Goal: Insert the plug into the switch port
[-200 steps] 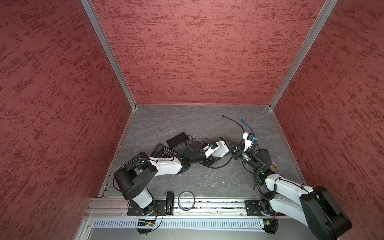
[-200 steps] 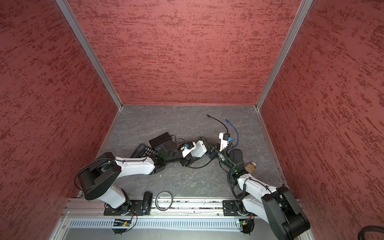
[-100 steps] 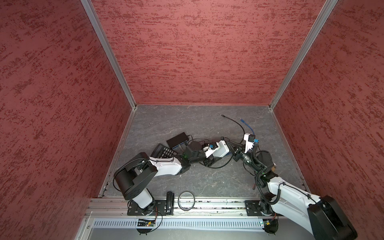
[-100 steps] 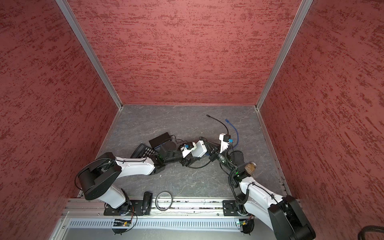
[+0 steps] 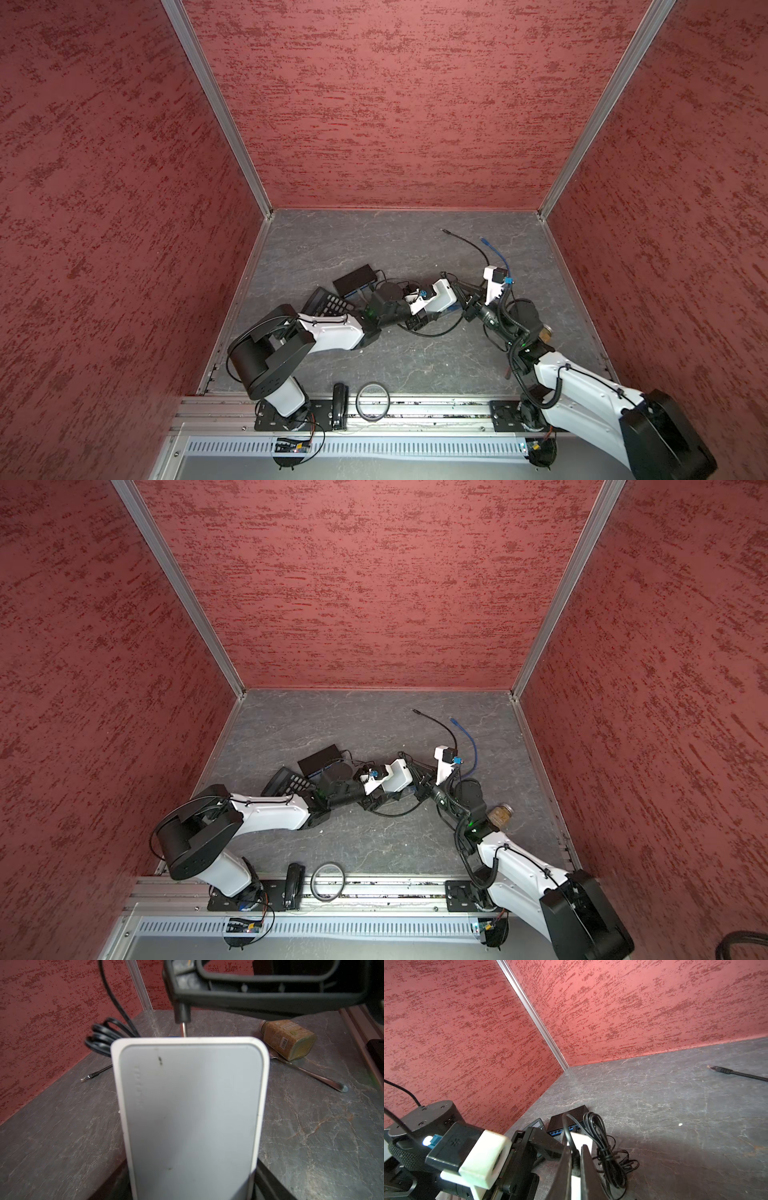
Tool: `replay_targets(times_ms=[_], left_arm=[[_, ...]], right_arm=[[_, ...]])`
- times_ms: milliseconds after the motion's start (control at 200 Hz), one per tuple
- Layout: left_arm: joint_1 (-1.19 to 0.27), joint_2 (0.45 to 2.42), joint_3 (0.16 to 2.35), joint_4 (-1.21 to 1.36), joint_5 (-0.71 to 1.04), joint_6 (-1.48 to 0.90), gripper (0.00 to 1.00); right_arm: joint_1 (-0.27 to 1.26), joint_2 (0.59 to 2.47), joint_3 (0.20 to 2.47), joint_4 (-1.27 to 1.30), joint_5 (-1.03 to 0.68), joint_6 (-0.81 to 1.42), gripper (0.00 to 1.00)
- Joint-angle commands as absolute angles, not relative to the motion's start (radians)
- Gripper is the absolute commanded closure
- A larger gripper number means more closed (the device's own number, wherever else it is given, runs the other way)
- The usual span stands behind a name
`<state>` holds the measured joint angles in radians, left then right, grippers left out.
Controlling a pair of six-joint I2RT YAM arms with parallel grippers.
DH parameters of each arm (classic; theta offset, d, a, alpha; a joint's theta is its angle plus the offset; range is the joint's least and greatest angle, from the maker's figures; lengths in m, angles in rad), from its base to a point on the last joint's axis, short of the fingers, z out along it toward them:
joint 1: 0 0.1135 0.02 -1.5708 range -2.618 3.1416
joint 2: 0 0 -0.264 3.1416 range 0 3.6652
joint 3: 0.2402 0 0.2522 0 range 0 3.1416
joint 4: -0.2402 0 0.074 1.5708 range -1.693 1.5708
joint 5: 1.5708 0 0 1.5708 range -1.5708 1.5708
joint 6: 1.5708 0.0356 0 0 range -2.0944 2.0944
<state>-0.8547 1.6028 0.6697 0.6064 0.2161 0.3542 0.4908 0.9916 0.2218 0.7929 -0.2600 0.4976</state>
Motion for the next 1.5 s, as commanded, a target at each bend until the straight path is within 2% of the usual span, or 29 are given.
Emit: replay_targets(times_ms=[0, 296, 691, 1493], left_arm=[[-0.862, 1.562, 0.739, 0.897, 0.201, 0.358, 0.86], [-0.894, 1.560, 0.776, 0.879, 0.144, 0.460, 0.87], [-0.888, 1.517, 0.725, 0.929, 0.129, 0.423, 0.88], [-0.865, 1.505, 0.826, 0.955, 0.169, 0.412, 0.91]], right_arm=[[0.533, 1.032, 0.207, 0.626, -0.337, 0.508, 0.93], [0.563, 1.055, 0.237, 0.586, -0.312, 0.489, 0.94], [0.568, 1.036, 0.201, 0.637, -0.215, 0.508, 0.93], [0.621, 1.148, 0.215, 0.596, -0.257, 0.485, 0.94]])
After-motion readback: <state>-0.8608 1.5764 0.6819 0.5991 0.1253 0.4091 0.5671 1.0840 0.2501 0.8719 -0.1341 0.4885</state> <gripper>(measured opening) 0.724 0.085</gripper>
